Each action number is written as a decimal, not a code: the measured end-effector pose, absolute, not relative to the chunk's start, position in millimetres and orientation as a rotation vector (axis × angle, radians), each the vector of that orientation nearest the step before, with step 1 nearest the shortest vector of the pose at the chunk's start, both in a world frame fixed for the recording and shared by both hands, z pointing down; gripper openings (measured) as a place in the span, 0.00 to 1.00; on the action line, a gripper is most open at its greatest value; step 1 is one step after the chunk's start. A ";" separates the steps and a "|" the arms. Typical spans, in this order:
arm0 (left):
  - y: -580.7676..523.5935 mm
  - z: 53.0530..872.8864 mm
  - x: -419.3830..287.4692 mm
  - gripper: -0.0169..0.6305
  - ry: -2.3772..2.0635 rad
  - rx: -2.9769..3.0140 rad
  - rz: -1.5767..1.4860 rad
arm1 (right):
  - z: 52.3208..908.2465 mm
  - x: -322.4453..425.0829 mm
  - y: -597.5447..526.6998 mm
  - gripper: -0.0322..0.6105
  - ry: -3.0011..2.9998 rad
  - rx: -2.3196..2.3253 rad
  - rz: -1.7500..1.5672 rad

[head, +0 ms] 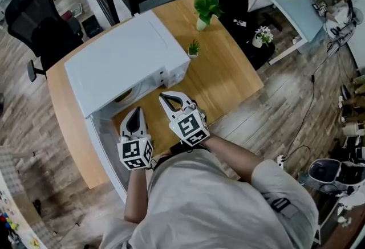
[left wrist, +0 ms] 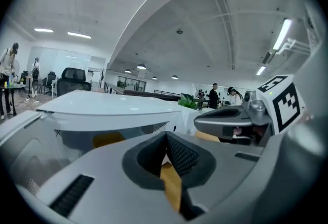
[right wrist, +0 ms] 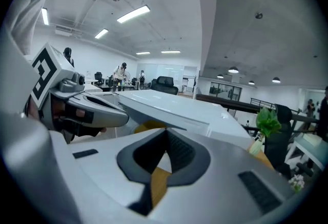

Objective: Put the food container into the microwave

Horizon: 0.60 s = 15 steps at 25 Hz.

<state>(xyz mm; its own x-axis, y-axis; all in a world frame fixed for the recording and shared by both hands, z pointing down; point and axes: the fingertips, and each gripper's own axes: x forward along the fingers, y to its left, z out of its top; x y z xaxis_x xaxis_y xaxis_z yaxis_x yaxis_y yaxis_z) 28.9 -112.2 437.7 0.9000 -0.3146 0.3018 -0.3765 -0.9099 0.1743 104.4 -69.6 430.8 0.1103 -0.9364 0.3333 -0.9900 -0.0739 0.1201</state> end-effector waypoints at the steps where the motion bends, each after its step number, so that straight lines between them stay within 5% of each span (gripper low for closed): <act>1: -112.5 432.4 31.1 0.05 -0.521 2.852 0.385 | 423.9 107.6 -69.9 0.05 -1.890 2.091 0.224; 15: -139.0 358.0 38.8 0.05 -0.615 2.892 0.175 | 345.2 136.0 -83.6 0.05 -1.925 2.210 0.034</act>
<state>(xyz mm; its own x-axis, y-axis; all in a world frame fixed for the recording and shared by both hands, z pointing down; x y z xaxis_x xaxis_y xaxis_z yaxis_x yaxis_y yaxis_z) 38.8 -139.0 358.0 0.9076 -0.3914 0.1519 -0.4126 -0.8984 0.1503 136.0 -83.6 345.2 0.1465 -0.9771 0.1544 -0.9820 -0.1248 0.1419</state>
